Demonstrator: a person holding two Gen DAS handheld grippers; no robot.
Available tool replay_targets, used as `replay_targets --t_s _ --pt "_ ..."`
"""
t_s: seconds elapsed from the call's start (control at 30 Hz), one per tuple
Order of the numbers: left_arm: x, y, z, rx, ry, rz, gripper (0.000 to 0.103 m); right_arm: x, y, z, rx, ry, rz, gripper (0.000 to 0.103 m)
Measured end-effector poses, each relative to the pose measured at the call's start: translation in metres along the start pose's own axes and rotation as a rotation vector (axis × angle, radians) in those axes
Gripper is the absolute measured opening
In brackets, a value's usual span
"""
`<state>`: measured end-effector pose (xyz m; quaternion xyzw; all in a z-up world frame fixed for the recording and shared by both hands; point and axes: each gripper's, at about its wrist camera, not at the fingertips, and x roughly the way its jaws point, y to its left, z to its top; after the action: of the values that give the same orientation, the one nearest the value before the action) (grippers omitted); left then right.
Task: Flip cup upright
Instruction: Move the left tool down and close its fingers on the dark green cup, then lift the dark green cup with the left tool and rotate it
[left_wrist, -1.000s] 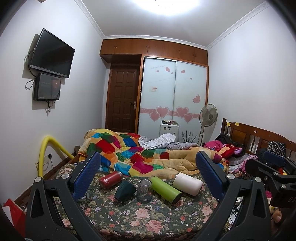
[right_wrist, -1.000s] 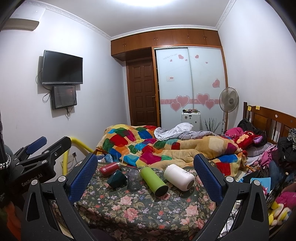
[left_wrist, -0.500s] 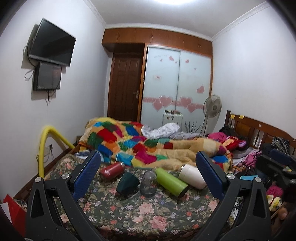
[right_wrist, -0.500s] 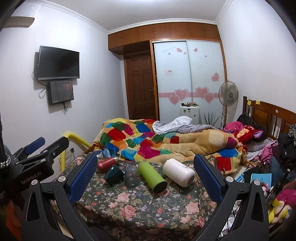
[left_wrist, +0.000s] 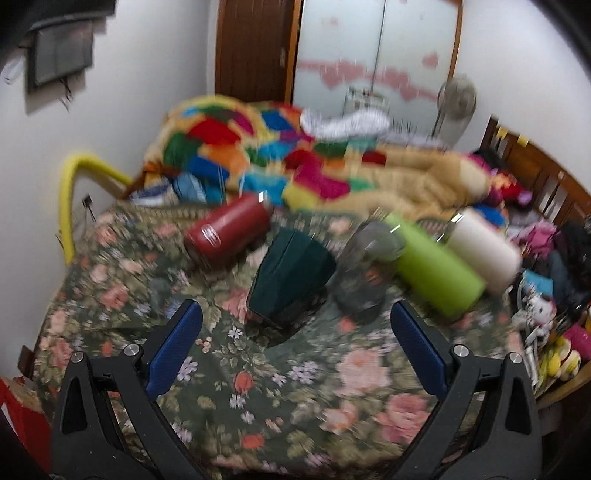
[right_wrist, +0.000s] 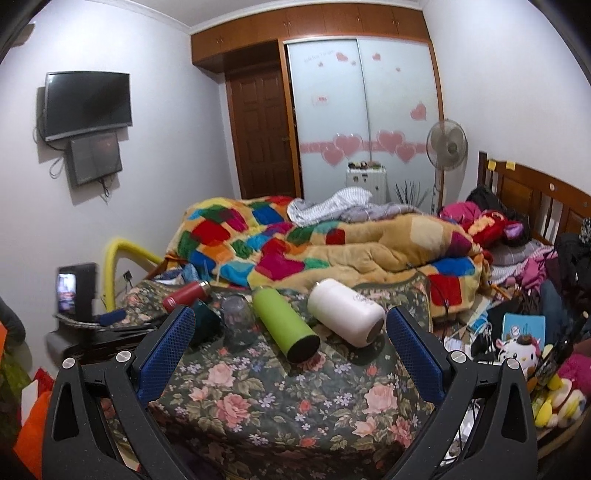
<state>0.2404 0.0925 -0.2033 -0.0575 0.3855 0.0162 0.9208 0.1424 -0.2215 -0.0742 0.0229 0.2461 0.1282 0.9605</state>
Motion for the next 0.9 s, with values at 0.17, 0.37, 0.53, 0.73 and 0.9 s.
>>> replay_targets --t_s 0.17,0.37,0.53,0.73,0.9 --pt "0.062 0.001 -0.004 0.073 0.112 -0.006 0.091 0.025 -0.005 -0.002 0.006 0.059 -0.026 0.103" --pt "0.104 -0.006 -0.005 0.149 0.140 -0.004 0.088 0.048 -0.006 -0.006 0.008 0.114 -0.036 0.103" --pt "0.122 -0.003 0.001 0.148 0.139 -0.010 0.080 0.063 -0.009 -0.007 0.003 0.149 -0.048 0.103" --pt "0.127 -0.002 0.006 0.144 0.118 -0.008 0.073 0.066 -0.007 -0.008 -0.007 0.166 -0.061 0.103" --pt "0.118 0.000 0.002 0.115 0.114 0.005 0.068 0.067 -0.004 -0.008 -0.011 0.168 -0.064 0.103"
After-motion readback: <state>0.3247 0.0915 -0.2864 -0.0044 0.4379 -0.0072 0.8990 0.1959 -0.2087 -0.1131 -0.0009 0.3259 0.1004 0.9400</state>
